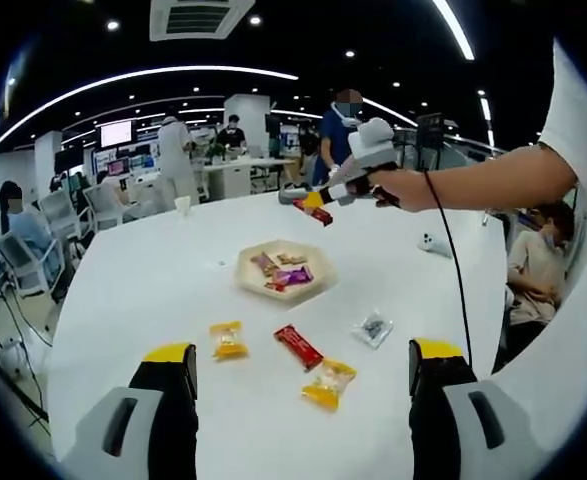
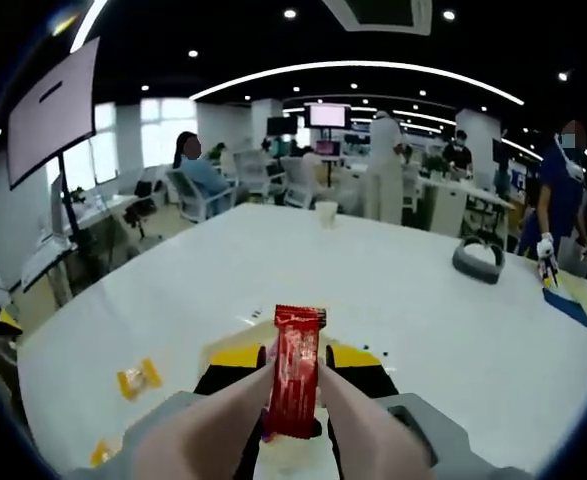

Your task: Place the target food into the container with the food tongs after gripping and lifting it, then release it inside without dropping or visibly crushing the food.

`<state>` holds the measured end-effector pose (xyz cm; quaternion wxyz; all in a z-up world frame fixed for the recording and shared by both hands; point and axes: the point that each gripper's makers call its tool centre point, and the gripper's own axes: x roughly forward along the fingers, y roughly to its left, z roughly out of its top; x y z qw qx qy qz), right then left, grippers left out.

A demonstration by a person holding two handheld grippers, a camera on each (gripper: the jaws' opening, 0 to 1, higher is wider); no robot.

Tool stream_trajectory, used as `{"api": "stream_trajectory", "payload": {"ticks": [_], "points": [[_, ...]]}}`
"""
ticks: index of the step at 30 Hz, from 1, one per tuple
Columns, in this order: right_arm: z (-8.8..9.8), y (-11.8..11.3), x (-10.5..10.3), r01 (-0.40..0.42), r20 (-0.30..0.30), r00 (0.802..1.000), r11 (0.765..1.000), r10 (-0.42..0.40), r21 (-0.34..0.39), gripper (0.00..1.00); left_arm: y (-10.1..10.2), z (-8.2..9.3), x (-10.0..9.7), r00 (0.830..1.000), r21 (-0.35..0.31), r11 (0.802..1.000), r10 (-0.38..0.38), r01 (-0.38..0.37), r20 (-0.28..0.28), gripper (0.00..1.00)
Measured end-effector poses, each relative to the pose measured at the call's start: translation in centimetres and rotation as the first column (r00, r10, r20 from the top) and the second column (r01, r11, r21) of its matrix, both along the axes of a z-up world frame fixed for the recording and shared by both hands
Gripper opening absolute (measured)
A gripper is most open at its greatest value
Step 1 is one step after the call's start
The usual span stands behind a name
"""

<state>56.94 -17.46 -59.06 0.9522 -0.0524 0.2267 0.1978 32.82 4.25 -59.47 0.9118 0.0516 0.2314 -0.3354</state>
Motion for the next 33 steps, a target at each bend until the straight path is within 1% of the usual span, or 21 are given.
{"api": "stream_trajectory", "payload": {"ticks": [6,9,14,19,24,30,32,33], "points": [[-0.2,0.3,2.2,-0.006,-0.015,1.0,1.0,0.006,0.01,0.23,0.8,-0.3,0.0,0.999,0.006,0.999,0.031,-0.031,-0.012,0.87],[0.0,0.7,2.6,-0.02,-0.012,1.0,1.0,0.02,0.003,0.23,1.1,-0.4,0.0,0.999,0.01,0.999,0.041,-0.041,-0.015,0.87],[-0.4,1.0,2.6,-0.032,-0.022,0.999,0.999,0.032,0.002,0.23,1.2,-0.2,0.1,0.998,0.007,0.999,0.054,-0.054,-0.013,0.87],[-0.7,0.7,2.4,-0.029,-0.028,0.999,1.0,0.029,-0.001,0.23,1.3,-0.5,0.0,0.998,0.007,0.998,0.062,-0.062,-0.019,0.87],[-1.4,0.5,2.2,-0.026,-0.045,0.999,1.0,0.026,-0.007,0.23,1.3,-0.6,-0.2,0.998,0.01,0.998,0.064,-0.064,-0.022,0.87],[-2.6,0.3,2.0,-0.017,-0.062,0.998,1.0,0.018,0.01,0.25,1.6,-0.7,-0.3,0.997,0.016,0.997,0.072,-0.071,-0.027,0.87],[-3.1,0.7,1.7,-0.028,-0.097,0.995,0.999,0.032,0.039,0.26,1.7,-0.7,-0.3,0.997,0.016,0.997,0.074,-0.074,-0.026,0.87],[-3.0,0.6,1.7,-0.026,-0.081,0.996,0.999,0.028,0.024,0.26,1.7,-0.8,-0.3,0.997,0.017,0.997,0.075,-0.074,-0.028,0.87]]}}
